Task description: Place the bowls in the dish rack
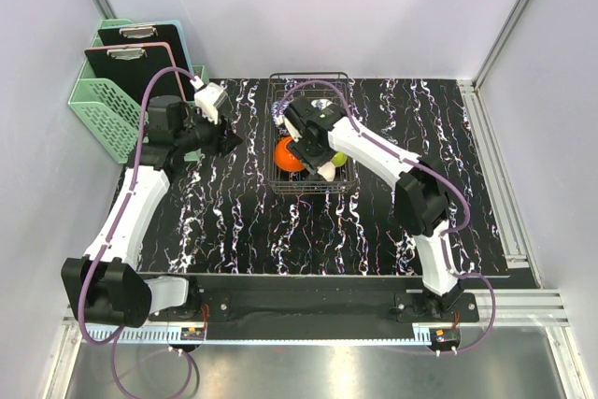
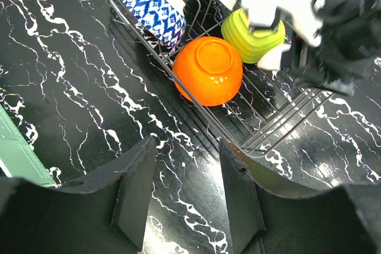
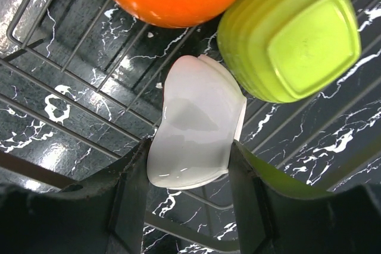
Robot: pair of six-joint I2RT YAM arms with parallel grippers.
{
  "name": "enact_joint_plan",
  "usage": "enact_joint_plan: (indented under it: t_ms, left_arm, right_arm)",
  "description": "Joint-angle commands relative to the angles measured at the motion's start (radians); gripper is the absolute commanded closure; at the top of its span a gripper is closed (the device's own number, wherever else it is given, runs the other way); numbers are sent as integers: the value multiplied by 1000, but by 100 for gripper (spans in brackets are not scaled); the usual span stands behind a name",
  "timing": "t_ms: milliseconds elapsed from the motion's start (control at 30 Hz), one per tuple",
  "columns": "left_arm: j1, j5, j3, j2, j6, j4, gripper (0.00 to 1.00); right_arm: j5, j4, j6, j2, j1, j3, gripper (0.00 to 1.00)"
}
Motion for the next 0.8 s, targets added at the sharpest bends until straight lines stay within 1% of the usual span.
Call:
enact_joint_plan:
  t_ms: [0, 467, 500, 567, 700, 733, 767]
  left_arm:
    - [8, 31, -4, -34, 18, 47, 50]
    - [31, 46, -29, -42, 52, 50, 50]
    - [33, 48, -29, -42, 51, 49, 50]
    - [40, 52, -30, -39, 54, 52, 50]
    - [53, 65, -32, -37, 55, 52, 50]
    - [54, 66, -32, -37, 57, 52, 50]
    - [57, 66, -32, -37, 57, 50, 50]
  right_arm:
    - [44, 11, -16, 17, 27, 2, 100]
    - [65, 11, -16, 86, 86, 13, 100]
    - [65, 11, -17, 89, 96, 15, 97]
    - [60, 9, -20, 90, 102, 13, 94]
    - [51, 3, -28, 96, 113, 7, 86]
    - [50, 1, -30, 96, 117, 5, 79]
    - [50, 1, -30, 95, 117, 4, 76]
